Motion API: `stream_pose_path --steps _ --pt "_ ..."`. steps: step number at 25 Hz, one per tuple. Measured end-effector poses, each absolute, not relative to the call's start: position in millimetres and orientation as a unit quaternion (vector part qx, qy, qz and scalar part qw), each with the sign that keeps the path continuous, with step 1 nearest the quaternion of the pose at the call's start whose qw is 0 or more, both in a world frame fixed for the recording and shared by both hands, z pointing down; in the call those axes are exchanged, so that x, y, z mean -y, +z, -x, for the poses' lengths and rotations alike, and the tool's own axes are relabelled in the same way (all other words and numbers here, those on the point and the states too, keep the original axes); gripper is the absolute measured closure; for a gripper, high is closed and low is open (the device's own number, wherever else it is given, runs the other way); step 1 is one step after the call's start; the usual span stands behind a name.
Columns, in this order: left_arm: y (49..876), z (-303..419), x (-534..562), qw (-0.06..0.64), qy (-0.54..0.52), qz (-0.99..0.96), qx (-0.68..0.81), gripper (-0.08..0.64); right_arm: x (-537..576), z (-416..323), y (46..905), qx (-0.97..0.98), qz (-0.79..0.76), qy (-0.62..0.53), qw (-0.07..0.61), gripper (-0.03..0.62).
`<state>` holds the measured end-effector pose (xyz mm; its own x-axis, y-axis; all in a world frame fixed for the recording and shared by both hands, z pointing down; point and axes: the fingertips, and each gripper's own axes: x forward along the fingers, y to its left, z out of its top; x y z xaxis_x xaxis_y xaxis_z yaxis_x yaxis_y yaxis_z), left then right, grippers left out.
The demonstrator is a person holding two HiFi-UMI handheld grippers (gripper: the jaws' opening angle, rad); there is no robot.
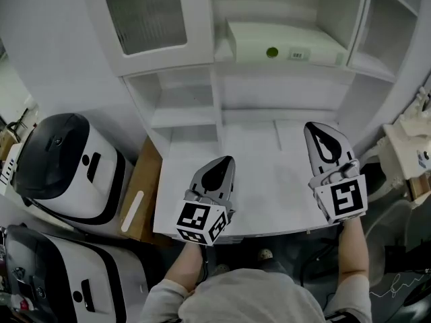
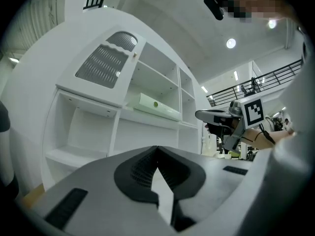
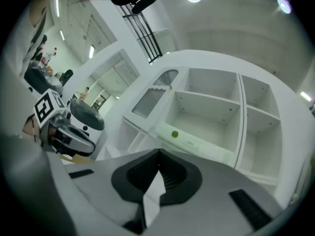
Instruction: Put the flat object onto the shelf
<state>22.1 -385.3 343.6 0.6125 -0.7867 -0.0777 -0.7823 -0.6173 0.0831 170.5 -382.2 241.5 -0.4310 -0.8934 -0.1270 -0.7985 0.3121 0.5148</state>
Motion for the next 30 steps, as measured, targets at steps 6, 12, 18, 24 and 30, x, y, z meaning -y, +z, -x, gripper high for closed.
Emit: stream_pose_path --steps 6,12,18,24,30 --pt "343.5 -23.6 372.9 0.018 -0.051 -0.913 0.405 0.546 351.7 -172.0 264.8 0.798 -0.570 -0.187 0.055 0.583" --pt "345.7 -27.8 356.0 0.007 -0.041 -0.925 0.378 0.546 324.4 -167.8 295.0 0.784 -0.598 -0.159 0.048 0.583" --pt "349.1 -29.4 341.1 -0.003 -0.032 -0.933 0.357 0.546 300.8 -159.5 317.7 0.779 -0.611 -0.132 0.041 0.583" --pt "355.0 -24.3 332.1 -0.002 -0.026 -0.936 0.351 0.546 289.2 -148.2 332.8 0.786 -0.609 -0.106 0.029 0.583" --pt "353.0 -18.1 335.1 -0.004 -0.028 -0.934 0.357 0.546 289.6 -142.6 333.1 0.792 -0.603 -0.099 0.019 0.583"
